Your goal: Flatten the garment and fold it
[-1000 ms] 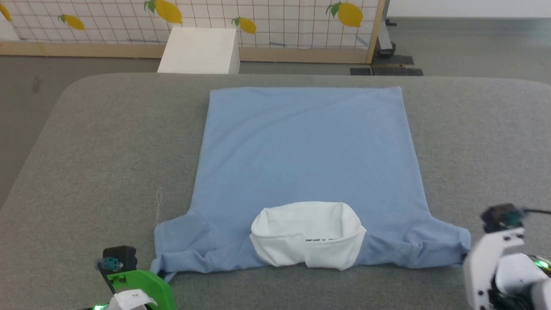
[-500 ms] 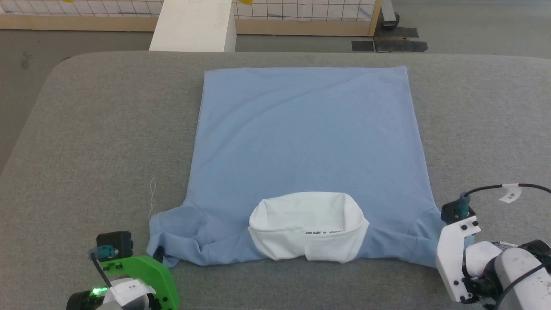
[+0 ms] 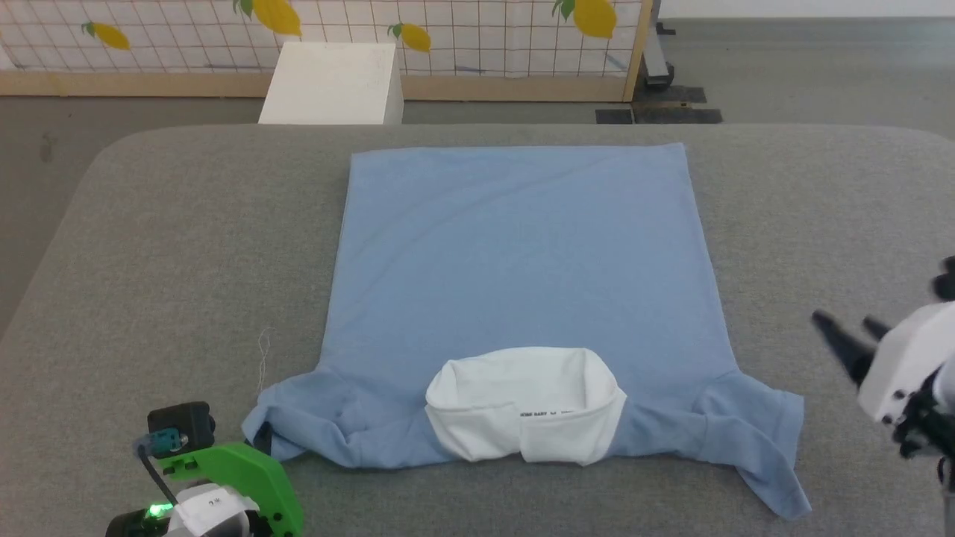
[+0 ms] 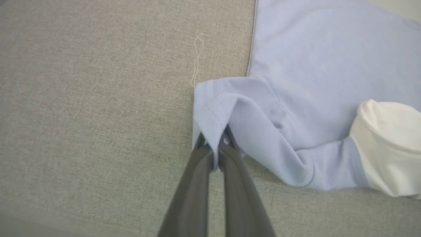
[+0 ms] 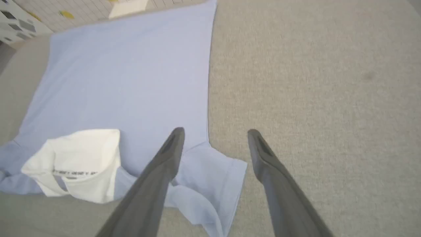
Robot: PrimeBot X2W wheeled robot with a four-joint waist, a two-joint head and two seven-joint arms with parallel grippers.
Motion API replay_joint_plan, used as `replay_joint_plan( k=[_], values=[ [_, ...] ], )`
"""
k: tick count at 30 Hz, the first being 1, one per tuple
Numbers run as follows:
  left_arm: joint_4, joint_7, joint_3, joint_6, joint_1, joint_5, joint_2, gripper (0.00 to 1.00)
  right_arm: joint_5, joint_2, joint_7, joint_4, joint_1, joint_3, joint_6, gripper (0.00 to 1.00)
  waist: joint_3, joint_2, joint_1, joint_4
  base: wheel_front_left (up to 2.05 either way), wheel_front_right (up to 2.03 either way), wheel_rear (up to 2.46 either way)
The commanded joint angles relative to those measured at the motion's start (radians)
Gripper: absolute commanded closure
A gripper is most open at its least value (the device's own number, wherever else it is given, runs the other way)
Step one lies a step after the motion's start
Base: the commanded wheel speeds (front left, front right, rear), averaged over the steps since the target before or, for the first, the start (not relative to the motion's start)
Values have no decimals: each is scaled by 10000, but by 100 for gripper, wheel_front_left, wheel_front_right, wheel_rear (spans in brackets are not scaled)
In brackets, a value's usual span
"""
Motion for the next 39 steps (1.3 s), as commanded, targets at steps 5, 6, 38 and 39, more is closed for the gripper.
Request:
replay_joint_plan(
  k=[5,6,38,39],
  values=[
    [-258,-185,22,62,133,-148,-67,100,-542,761,-1841,-362,-469,-774,-13,0,172,0,1,8,0,0,0],
    [-337,-216,18,64,107,-142,-76,100,-621,852,-2091,-305,-613,-787,-13,0,289,0,1,31,0,0,0],
    [-4134,-1457,-386,-20,-836,91,-798,100,-4310,-1616,1351,3408,-9786,540,-13,0,7193,0,1,3036,0,0,0],
    [-4215,-1399,-460,-44,-838,95,-794,100,-4420,-1726,1536,3419,-9834,709,-13,0,7284,0,1,3102,0,0,0]
  ],
)
